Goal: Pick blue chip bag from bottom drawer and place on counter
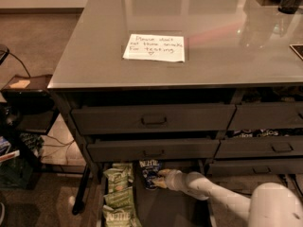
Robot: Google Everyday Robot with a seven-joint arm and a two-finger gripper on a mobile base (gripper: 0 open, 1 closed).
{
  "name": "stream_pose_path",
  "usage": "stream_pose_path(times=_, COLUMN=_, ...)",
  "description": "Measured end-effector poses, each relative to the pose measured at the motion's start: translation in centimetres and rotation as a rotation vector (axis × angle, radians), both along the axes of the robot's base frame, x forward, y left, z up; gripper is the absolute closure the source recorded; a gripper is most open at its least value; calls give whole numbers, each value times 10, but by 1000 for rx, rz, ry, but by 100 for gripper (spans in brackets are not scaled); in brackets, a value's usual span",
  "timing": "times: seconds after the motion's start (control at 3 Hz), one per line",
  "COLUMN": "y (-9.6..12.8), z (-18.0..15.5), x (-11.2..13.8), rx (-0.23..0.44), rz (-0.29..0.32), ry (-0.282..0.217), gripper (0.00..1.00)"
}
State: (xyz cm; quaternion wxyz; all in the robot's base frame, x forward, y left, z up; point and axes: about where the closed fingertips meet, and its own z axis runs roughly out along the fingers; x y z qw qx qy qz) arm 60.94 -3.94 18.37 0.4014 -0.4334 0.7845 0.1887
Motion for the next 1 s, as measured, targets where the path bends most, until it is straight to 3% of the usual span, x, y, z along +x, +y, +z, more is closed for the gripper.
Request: stream_pose_path(times=1.0, y=-16, z=71, x=-110, rx=-7, rz=59, ry=61, gripper=100)
